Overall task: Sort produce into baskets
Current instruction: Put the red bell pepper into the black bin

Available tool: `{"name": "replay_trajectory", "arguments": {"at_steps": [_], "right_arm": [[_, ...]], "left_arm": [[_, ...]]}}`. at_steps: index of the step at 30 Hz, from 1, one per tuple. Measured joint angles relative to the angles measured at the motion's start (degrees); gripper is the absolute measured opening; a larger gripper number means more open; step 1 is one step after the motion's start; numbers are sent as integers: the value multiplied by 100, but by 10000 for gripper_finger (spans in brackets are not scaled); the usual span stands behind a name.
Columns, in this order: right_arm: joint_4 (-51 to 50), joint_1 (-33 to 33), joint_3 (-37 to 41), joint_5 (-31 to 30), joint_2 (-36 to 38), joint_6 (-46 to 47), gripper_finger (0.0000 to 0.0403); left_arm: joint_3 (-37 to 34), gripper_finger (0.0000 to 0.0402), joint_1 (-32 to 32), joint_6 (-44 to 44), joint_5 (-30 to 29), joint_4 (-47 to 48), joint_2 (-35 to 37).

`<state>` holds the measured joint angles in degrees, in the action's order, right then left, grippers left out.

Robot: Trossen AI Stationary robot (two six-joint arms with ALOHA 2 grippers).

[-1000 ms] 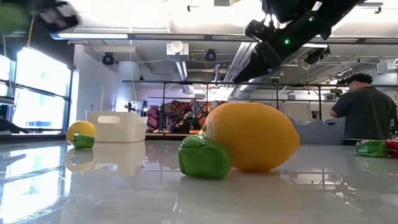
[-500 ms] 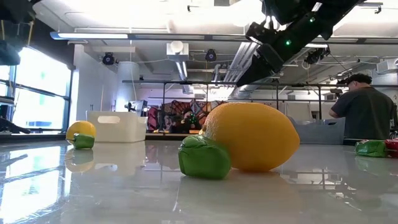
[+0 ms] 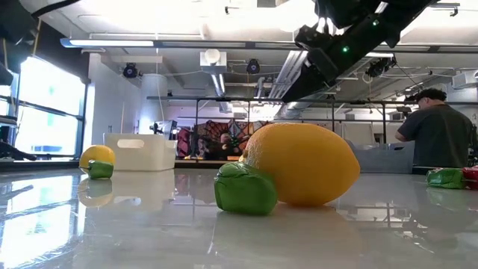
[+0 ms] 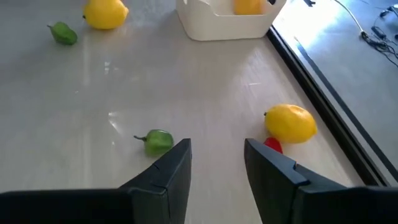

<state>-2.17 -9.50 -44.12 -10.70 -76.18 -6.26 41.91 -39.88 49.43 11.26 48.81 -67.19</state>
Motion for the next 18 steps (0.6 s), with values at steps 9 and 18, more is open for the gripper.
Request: {"name": "replay_trajectory", "arguments": {"at_steps": [9,18], "right_arm": [[31,94,0,-2,0,-11,139],[28,94,0,-6,-2,-23,139]], "left_arm": [[65,144,71,-202,286,123,-77],[330,18,794,-1785,-386,112,168]]}}
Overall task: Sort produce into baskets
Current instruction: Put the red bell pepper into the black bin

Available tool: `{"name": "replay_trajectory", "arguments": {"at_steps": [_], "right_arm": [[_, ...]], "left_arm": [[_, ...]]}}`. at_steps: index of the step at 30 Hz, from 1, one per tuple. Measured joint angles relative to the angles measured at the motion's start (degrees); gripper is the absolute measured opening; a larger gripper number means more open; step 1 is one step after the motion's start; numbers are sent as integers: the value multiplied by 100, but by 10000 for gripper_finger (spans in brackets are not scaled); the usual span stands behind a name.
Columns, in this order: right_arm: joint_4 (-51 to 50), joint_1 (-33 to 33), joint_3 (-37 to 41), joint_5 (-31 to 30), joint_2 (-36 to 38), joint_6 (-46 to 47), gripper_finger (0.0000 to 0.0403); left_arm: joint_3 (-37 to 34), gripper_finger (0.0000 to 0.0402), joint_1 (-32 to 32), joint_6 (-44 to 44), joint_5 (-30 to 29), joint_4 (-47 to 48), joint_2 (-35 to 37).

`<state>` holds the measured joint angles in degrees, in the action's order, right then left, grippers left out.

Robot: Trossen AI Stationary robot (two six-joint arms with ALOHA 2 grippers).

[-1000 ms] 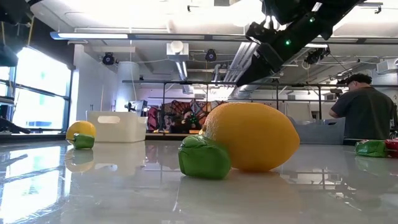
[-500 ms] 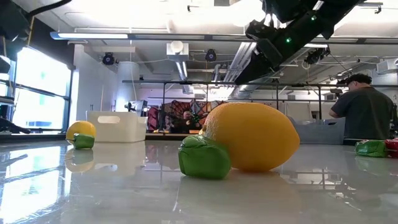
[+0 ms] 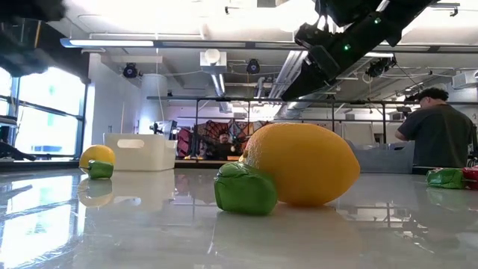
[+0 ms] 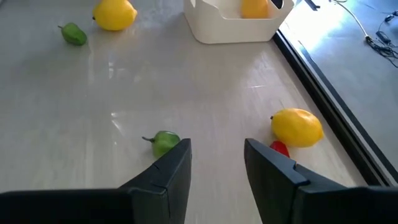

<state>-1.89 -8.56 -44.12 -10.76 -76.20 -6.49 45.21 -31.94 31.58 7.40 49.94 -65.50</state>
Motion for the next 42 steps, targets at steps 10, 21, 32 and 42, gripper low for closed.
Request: {"name": "replay_trajectory", "arguments": {"at_steps": [10,21,32,42], "right_arm": [[-12,54,0,-21,-1,64,136],[-600,842,0,-1009,-1,660,11],[-2725,2028,-330,-1283,-3,3333,3],[-5232,3168,-872,-669,1,6000,11]], "left_arm": [[-244,1,1802,-2740,58,-1745,46],[-1230,1,3476,-4275,776,-5245,22],[-2026,1,4182,-4606,731,-7849,-371],[-2022,1,4233,-4960,726,-8751,-1291]]}}
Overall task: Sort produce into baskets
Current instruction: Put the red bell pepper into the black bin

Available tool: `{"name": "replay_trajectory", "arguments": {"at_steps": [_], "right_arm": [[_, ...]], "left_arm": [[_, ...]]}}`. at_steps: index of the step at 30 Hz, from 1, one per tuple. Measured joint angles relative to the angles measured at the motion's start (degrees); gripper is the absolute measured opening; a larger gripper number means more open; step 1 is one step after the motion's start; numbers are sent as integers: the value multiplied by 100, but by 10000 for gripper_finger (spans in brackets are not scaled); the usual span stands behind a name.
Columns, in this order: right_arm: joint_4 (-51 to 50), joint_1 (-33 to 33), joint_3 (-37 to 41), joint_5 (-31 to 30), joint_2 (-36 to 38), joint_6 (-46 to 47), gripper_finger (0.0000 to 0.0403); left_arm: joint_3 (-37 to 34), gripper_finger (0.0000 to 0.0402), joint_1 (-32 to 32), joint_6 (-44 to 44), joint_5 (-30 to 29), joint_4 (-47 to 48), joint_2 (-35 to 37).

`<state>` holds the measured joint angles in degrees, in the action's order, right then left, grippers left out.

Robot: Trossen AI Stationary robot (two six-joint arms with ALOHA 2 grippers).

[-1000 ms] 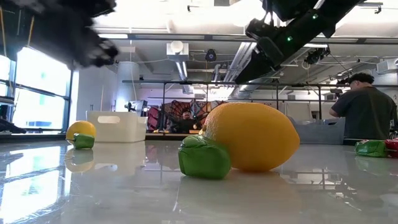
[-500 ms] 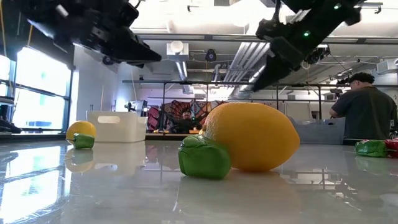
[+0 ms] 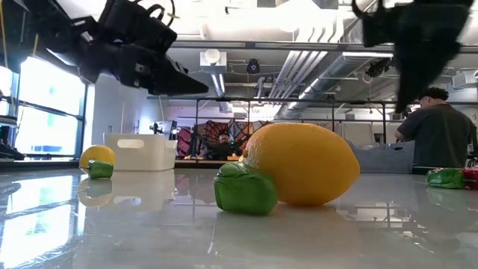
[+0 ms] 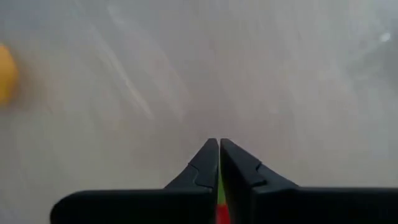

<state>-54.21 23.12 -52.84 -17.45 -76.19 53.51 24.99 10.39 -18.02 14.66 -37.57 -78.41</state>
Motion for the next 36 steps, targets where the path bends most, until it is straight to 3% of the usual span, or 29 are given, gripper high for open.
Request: {"name": "replay_trajectory", "arguments": {"at_steps": [6,14,21,36], "right_arm": [[-563,12,307,352,-1,295,65],[-420,-324,682,617,-1,-729,138],[334,-598,1034,1159,-1,-1140,142],[397,-578,1141,1053,-1,-1558,143]], "left_arm": [[9,1,0,-171,22,-435,-210],[11,1,0,-60,35,-347,-210],[11,1,0,-9,22,-174,-210],[11,0,0,-9,15,-83,-207]]}}
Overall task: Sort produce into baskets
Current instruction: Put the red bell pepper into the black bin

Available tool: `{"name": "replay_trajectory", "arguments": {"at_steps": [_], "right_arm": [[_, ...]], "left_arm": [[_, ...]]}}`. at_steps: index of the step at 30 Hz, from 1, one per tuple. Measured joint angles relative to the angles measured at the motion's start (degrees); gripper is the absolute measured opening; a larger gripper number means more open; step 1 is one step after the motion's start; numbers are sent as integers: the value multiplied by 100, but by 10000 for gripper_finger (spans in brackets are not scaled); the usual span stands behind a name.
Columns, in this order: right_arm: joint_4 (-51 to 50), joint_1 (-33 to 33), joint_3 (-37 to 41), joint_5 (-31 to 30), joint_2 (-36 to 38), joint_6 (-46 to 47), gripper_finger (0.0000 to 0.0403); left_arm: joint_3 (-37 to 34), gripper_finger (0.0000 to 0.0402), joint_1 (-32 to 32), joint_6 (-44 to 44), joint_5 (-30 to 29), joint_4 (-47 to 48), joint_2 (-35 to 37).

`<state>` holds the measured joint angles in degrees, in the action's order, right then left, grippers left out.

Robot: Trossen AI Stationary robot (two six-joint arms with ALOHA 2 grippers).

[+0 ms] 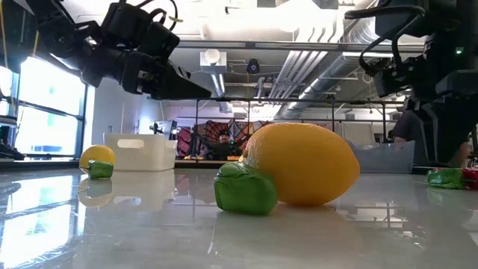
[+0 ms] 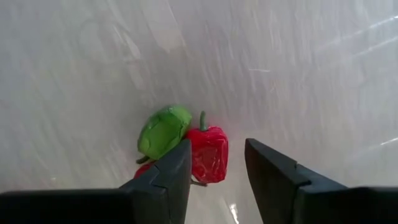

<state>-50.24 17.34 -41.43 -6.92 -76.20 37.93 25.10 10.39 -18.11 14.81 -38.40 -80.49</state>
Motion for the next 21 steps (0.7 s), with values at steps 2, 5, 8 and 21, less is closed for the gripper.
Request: {"name": "replay_trajectory", "arguments": {"at_steps": [2,5,8,21], "right_arm": [[-2,35,0,2,0,3,148],[-4,77,0,2,0,59,162],[-4,108,0,-17,0,59,180],[106,108,261,-12,0,-7,193]], "left_arm": [[0,0,0,0,0,50,0],[0,0,0,0,0,92,0],[0,0,-1,0,0,122,0],[0,0,-4,4,0,140,0]]}}
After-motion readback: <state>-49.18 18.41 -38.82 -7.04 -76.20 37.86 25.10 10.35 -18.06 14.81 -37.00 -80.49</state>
